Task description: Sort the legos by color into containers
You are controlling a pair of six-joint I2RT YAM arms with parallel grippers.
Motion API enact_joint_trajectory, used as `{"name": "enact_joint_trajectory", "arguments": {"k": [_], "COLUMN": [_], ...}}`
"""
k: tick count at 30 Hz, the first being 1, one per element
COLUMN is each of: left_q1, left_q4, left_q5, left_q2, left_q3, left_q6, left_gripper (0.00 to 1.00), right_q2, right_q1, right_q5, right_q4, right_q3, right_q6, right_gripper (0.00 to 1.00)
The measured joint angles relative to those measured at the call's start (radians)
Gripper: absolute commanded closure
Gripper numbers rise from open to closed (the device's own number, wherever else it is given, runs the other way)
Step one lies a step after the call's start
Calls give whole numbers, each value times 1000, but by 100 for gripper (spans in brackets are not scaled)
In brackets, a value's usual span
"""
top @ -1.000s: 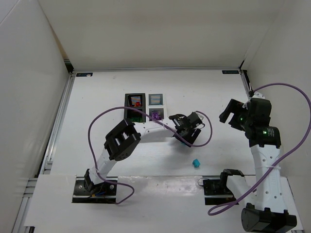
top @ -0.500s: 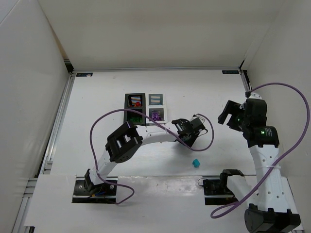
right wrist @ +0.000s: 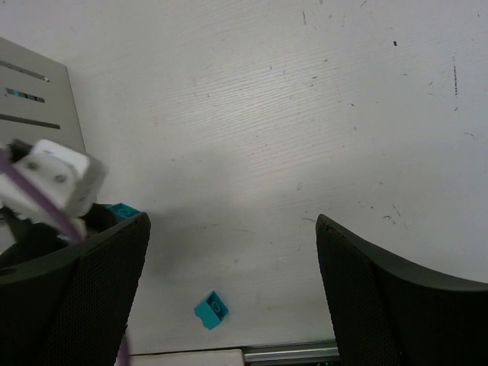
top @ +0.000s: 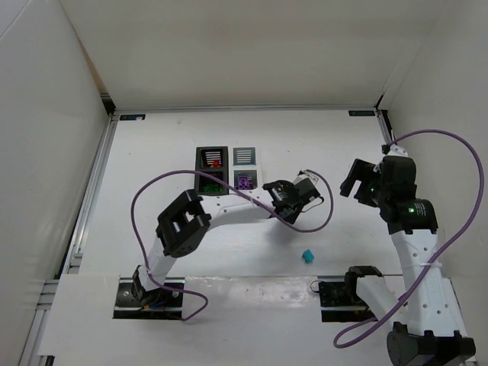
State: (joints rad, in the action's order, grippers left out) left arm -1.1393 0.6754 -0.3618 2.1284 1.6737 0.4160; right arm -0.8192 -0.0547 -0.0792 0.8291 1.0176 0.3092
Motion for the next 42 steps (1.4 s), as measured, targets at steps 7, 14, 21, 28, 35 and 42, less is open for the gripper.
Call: {"name": "enact_joint_trajectory", "arguments": {"k": [7,14,21,28,35,42], "left_q1": [73,282,403,439,466,457], "left_q4": [7,-27,-3,49,62,82], "left_q5": [-23,-31,-4,8,16,39], "left_q2": [-277,-382,-227,-143,-144,-233], "left_q3": [-1,32,108,134,142,94], "left_q6": [-39,-100,-135,-128,-128,-119], "left_gripper": [64,64,61,40,25,11], "right_q2": [6,6,0,-16,-21,-30], "right_q1": [29,40,50,98,90,-69], "right_q5": [45,93,114,142,160,154], "right_q4": [0,0,0,-3,3,71], "right_q3": [0,-4,-18,-29,-50,-53], "right_q6": [0,0,0,2,3,59], "right_gripper": [10,10,10,10,10,10]}}
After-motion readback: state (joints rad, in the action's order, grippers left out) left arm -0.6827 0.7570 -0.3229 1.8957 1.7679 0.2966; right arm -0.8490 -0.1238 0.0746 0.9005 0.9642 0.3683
